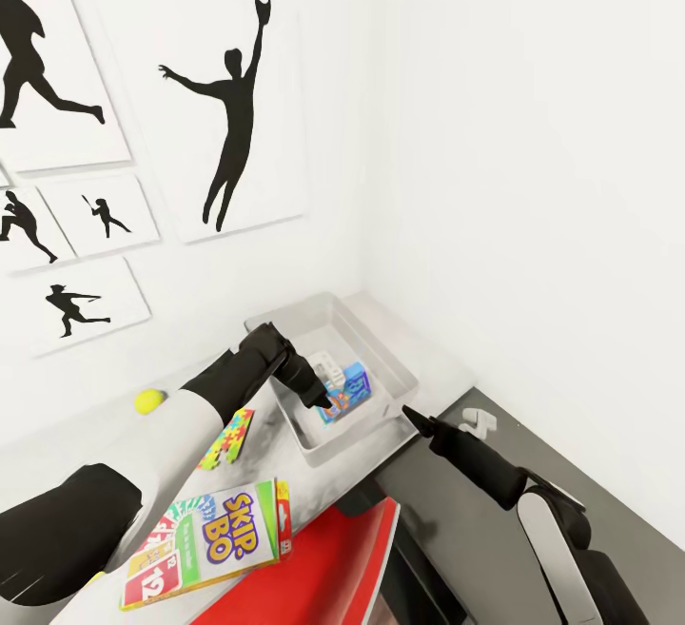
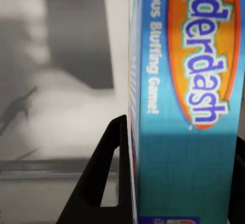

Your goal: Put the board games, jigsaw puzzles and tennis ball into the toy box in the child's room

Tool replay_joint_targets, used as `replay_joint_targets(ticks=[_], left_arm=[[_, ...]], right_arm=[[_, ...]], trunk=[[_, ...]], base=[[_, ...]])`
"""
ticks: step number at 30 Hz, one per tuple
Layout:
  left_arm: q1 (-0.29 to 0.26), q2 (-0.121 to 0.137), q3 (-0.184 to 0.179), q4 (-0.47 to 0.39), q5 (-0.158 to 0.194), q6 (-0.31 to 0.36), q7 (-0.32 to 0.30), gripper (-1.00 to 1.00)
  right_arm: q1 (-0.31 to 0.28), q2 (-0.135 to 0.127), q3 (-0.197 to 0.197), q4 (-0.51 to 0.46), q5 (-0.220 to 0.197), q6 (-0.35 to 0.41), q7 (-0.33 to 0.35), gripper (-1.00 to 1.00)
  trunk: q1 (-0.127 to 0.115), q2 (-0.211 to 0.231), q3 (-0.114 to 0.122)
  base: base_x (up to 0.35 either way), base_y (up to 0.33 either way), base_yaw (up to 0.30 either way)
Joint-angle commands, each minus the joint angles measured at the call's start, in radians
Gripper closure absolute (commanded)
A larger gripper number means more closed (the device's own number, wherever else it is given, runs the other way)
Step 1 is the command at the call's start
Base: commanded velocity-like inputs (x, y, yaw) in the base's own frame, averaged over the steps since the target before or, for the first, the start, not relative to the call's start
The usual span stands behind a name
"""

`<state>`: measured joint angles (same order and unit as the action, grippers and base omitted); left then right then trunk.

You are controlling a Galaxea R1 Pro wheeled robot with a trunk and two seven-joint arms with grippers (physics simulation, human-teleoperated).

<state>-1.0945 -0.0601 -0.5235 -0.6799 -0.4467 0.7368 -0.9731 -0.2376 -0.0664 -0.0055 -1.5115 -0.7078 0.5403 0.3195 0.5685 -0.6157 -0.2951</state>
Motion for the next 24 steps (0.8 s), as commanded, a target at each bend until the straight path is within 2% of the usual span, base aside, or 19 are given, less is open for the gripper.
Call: replay_joint_targets(ticks=[1, 14, 24], left_arm=[[-0.001, 0.000, 0.001, -0.001, -0.007, 0.006, -0.007, 1.00], [-0.001, 0.000, 0.002, -0.001, -0.007, 0.006, -0.007, 1.00], [-0.034, 0.003, 0.002, -0.001, -0.007, 0.004, -0.015, 1.00]], right_arm=[[-0.001, 0.000, -0.001, -0.001, -0.006, 0.006, 0.000, -1.00], [-0.001, 0.000, -0.001, -0.001, -0.007, 0.007, 0.000, -1.00], [-0.001, -0.001, -0.001, -0.001, -0.007, 0.007, 0.000, -1.00]], trunk=[[0.000, -0.001, -0.002], [0.000, -0.001, -0.002], [0.000, -0.001, -0.009]], base=[[0.000, 0.000, 0.000], [0.000, 0.000, 0.000], [0.000, 0.000, 0.000]])
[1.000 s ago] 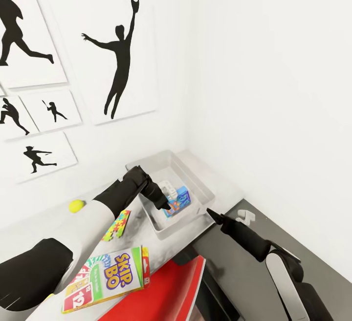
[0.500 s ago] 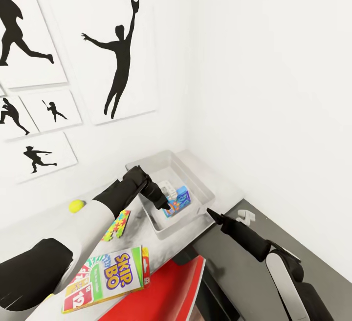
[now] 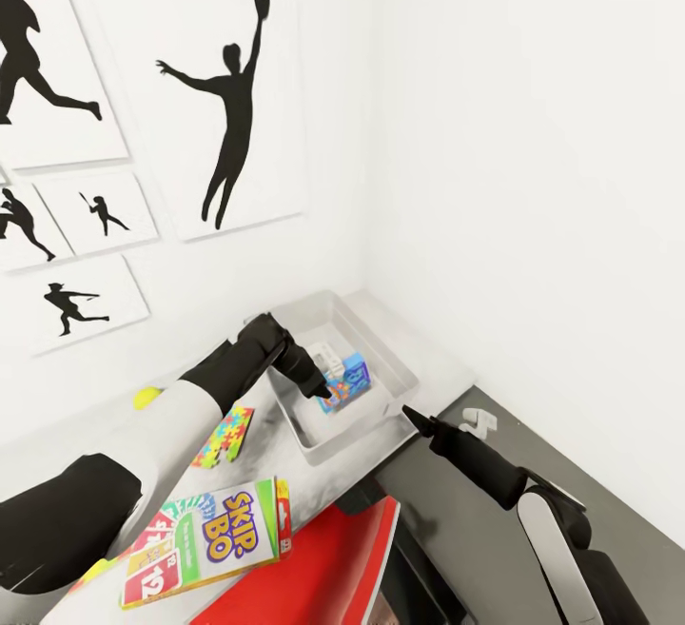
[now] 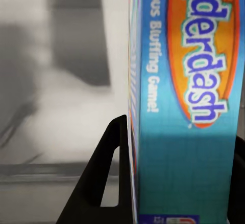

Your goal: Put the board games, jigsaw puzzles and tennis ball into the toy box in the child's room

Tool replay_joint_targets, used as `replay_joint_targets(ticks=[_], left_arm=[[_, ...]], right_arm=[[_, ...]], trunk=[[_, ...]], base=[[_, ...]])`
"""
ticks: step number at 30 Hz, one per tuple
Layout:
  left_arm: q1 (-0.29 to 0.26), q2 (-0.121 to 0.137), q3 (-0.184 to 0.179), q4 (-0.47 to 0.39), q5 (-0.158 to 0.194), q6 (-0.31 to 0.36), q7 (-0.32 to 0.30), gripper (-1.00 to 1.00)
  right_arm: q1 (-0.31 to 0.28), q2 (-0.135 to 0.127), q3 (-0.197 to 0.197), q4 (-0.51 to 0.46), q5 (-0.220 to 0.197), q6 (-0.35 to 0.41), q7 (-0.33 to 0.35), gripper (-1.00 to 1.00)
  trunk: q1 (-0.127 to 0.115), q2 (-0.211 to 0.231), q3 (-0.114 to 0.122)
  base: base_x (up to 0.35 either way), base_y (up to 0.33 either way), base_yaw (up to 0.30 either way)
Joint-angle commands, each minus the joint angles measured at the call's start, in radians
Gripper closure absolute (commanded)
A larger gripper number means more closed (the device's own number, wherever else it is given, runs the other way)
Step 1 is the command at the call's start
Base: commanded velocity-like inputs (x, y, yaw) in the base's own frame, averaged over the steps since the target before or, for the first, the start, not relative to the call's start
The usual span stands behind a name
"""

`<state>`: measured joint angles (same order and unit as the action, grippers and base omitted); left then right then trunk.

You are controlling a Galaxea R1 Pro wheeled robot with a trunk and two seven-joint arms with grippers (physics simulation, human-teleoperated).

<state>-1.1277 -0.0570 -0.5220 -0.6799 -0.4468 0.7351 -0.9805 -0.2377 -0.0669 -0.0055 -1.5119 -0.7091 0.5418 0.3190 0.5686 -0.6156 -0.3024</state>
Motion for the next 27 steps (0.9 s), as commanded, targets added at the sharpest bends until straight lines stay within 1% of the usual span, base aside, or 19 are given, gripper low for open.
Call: replay_joint_targets(ticks=[1, 9, 19, 24, 27], left_arm=[[-0.002, 0.000, 0.000, -0.001, -0.007, 0.006, -0.007, 1.00], [-0.018, 0.001, 0.001, 0.002, -0.006, 0.005, -0.008, 1.00], [-0.024, 0.000, 0.002, 0.003, -0.005, 0.004, -0.014, 1.00], [-0.024, 0.001, 0.002, 0.003, 0.001, 0.003, -0.016, 1.00], [-0.024, 0.006, 0.002, 0.003, 0.004, 0.003, -0.034, 1.00]], right_arm=[[-0.001, 0.000, -0.001, -0.001, -0.006, 0.006, 0.000, -1.00], [-0.001, 0.000, -0.001, -0.001, -0.006, 0.006, 0.000, -1.00], [-0.001, -0.001, -0.001, -0.001, -0.005, 0.006, 0.000, -1.00], [-0.001, -0.001, -0.001, -0.001, -0.004, 0.006, 0.000, -1.00], [-0.001, -0.001, -0.001, -0.001, -0.005, 0.006, 0.000, -1.00]], trunk=[[0.000, -0.001, -0.003], [0.000, -0.001, -0.016], [0.000, -0.001, -0.032], [0.000, -0.001, -0.041], [0.000, -0.001, -0.045]], base=[[0.000, 0.000, 0.000], [0.000, 0.000, 0.000], [0.000, 0.000, 0.000], [0.000, 0.000, 0.000], [0.000, 0.000, 0.000]])
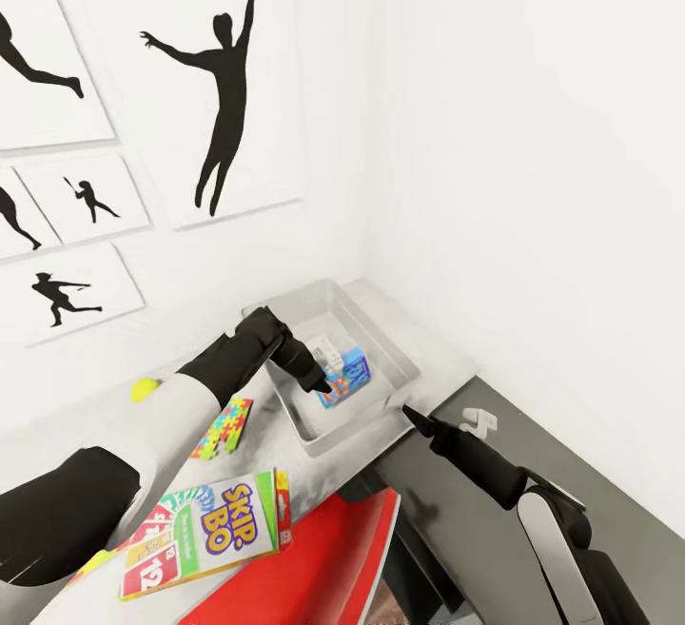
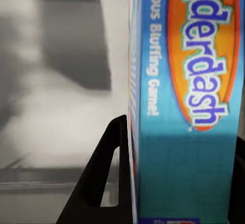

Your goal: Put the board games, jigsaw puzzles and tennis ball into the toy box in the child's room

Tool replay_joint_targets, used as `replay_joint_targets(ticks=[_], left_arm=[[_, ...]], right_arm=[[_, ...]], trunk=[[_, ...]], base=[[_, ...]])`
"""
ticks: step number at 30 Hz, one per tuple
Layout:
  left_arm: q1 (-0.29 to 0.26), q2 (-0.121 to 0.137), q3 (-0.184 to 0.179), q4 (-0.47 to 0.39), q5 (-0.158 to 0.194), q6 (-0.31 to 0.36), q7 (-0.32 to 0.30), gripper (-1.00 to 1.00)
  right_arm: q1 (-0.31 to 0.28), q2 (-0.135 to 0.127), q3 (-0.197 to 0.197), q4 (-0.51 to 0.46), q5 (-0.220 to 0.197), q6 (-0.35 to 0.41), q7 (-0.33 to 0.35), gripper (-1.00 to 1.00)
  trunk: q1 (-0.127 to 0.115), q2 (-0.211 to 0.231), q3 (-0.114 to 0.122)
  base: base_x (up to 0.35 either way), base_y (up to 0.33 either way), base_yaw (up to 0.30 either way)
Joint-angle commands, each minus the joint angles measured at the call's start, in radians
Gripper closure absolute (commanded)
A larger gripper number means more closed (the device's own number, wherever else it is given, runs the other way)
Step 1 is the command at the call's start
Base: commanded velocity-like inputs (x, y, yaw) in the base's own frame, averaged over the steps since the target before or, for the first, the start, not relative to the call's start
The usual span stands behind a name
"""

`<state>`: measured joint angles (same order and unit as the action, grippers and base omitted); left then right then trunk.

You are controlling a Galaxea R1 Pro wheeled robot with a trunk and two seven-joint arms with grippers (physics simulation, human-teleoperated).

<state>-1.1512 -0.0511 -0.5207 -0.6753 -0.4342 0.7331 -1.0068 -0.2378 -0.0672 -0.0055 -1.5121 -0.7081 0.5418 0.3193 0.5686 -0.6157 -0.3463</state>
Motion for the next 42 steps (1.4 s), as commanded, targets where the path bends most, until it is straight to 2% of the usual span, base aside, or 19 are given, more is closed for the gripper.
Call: replay_joint_targets(ticks=[1, 5, 9, 32, 42], left_arm=[[-0.001, 0.001, 0.001, -0.001, -0.008, 0.004, -0.023, 1.00], [-0.001, 0.003, 0.000, -0.001, -0.015, -0.034, -0.088, 1.00], [-0.002, 0.003, -0.001, 0.000, -0.016, -0.049, -0.115, 1.00], [-0.002, 0.004, 0.001, 0.000, -0.012, -0.052, -0.122, 1.00], [-0.011, 0.008, 0.008, 0.000, -0.013, -0.052, -0.145, 1.00]], right_arm=[[0.000, 0.000, -0.001, -0.001, -0.006, 0.006, 0.000, -1.00], [0.000, 0.000, -0.001, -0.002, -0.006, 0.006, 0.001, -1.00], [0.000, 0.000, -0.001, -0.002, -0.006, 0.006, 0.001, -1.00], [0.000, 0.000, -0.001, -0.004, -0.006, 0.006, 0.001, -1.00], [0.000, 0.000, -0.001, -0.004, -0.005, 0.006, 0.001, -1.00]], trunk=[[0.000, -0.001, -0.003], [0.000, -0.001, -0.010], [0.000, -0.001, -0.016], [0.000, -0.001, -0.054], [0.000, -0.001, -0.070]], base=[[0.000, 0.000, 0.000], [0.000, 0.000, 0.000], [0.000, 0.000, 0.000], [0.000, 0.000, 0.000], [0.000, 0.000, 0.000]])
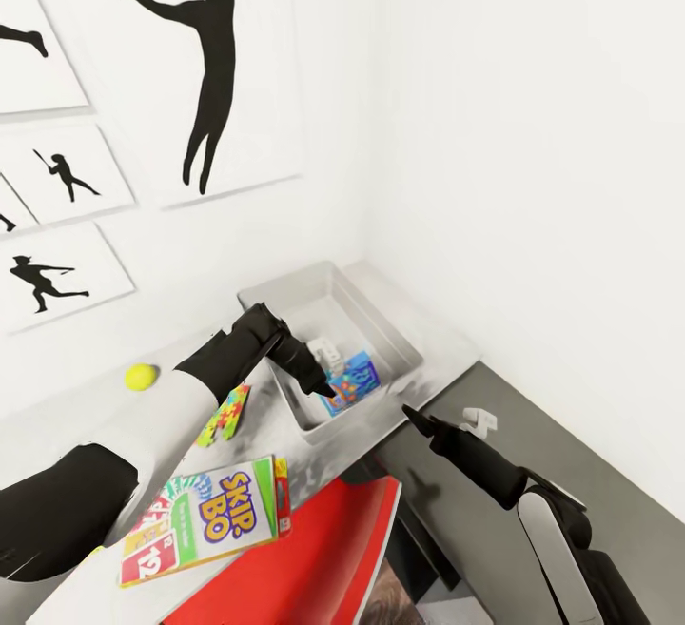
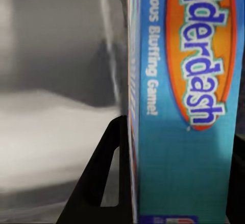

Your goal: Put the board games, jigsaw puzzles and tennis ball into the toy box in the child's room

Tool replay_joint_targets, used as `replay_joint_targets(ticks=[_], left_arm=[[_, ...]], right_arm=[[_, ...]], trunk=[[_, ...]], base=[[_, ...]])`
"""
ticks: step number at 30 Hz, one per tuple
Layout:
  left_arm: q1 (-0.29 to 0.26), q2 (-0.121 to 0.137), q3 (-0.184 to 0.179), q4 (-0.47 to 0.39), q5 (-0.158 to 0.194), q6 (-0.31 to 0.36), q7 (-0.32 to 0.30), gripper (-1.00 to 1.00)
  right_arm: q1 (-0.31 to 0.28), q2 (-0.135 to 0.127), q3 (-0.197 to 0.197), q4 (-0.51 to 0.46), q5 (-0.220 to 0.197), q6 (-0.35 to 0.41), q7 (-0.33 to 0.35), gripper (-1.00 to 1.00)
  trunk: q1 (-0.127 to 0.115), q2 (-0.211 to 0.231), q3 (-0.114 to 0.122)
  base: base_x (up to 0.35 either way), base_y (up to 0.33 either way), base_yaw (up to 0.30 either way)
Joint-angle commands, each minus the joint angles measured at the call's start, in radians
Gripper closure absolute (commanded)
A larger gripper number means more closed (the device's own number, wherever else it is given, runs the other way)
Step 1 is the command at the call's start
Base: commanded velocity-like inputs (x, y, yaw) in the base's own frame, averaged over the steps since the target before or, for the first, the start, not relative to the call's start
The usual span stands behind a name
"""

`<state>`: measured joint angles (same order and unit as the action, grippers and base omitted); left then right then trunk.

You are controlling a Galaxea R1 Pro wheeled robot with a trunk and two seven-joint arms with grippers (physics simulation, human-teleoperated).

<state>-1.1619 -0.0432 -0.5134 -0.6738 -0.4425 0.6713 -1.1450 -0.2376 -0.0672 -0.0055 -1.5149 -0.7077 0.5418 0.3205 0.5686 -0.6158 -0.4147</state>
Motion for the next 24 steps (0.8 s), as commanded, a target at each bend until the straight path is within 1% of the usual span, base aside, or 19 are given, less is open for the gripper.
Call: replay_joint_targets(ticks=[1, 3, 6, 12, 22, 24], left_arm=[[-0.012, 0.005, 0.007, -0.001, -0.004, 0.010, -0.013, 1.00], [-0.032, 0.013, 0.020, -0.001, -0.005, 0.010, -0.034, 1.00], [-0.043, 0.018, 0.027, -0.001, -0.006, 0.011, -0.058, 1.00], [-0.047, 0.023, 0.030, -0.001, -0.007, 0.013, -0.066, 1.00], [-0.056, 0.023, 0.037, -0.001, -0.004, 0.016, -0.071, 1.00], [-0.058, 0.023, 0.037, -0.001, -0.003, 0.017, -0.087, 1.00]], right_arm=[[0.000, 0.000, -0.001, -0.001, -0.006, 0.006, 0.000, -1.00], [-0.001, 0.000, -0.001, -0.001, -0.006, 0.006, 0.000, -1.00], [0.000, 0.000, -0.001, -0.001, -0.006, 0.006, 0.000, -1.00], [-0.001, 0.000, -0.001, -0.001, -0.006, 0.006, 0.000, -1.00], [-0.001, 0.000, -0.001, -0.001, -0.006, 0.006, 0.000, -1.00], [0.000, 0.000, -0.001, -0.001, -0.006, 0.006, 0.000, -1.00]], trunk=[[0.000, -0.001, -0.003], [0.000, -0.001, -0.006], [0.000, -0.001, -0.011], [0.000, -0.001, -0.021], [0.000, -0.001, -0.037], [0.000, -0.001, -0.040]], base=[[0.000, 0.000, 0.000], [0.000, 0.000, 0.000], [0.000, 0.000, 0.000], [0.000, 0.000, 0.000], [0.000, 0.000, 0.000], [0.000, 0.000, 0.000]])
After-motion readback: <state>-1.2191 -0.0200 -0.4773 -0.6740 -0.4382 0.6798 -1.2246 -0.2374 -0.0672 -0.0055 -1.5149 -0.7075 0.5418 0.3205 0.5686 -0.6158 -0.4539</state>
